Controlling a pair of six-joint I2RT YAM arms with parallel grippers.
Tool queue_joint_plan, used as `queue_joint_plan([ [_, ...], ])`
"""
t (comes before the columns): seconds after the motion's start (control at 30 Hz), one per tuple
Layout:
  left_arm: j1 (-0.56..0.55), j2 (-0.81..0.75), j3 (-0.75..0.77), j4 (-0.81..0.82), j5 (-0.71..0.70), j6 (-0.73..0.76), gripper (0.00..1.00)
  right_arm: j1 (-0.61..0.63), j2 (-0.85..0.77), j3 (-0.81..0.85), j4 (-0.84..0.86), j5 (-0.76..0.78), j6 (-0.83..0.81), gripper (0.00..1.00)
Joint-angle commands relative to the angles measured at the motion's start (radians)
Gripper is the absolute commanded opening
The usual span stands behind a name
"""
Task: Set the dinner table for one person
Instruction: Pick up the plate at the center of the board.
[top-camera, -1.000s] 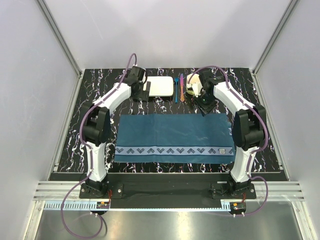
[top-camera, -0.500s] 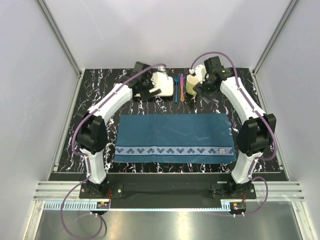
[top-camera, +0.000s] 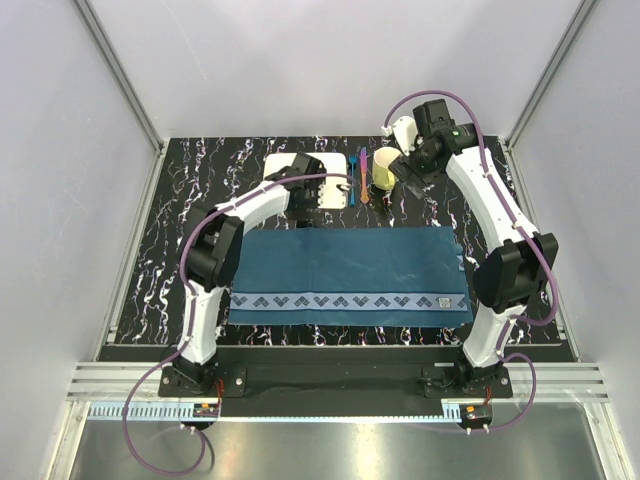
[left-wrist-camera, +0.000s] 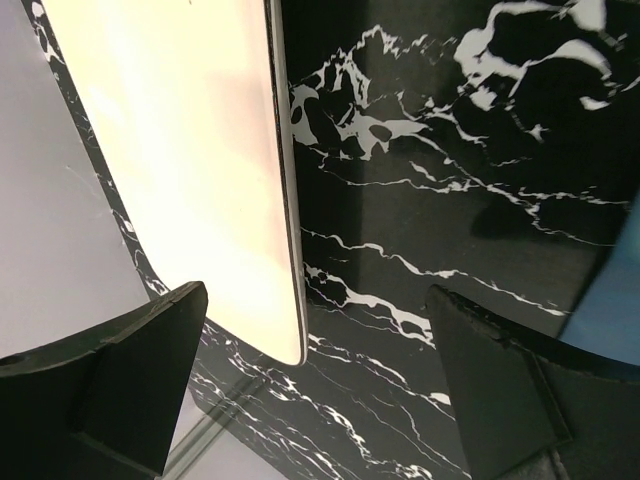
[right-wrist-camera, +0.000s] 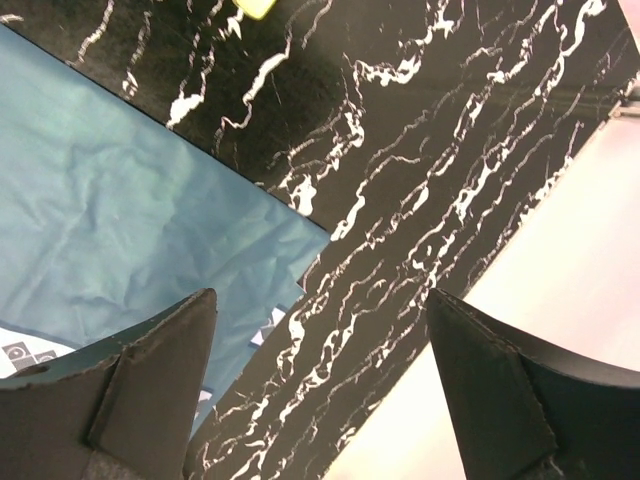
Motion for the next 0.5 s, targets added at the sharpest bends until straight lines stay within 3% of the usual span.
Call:
queue_joint_plan([
  [0.0,0.012,0.027,0.043,0.073,-0.024,0.047,0.99,0.002,-0.065,0.037,-0.021,0.048,-0.027,0.91],
  [0.47,0.018,0.139,0.127,0.075,-0.038,-0.017,0.94,0.001,-0.073,0.069,-0.013,0.066,-0.022,0.84],
])
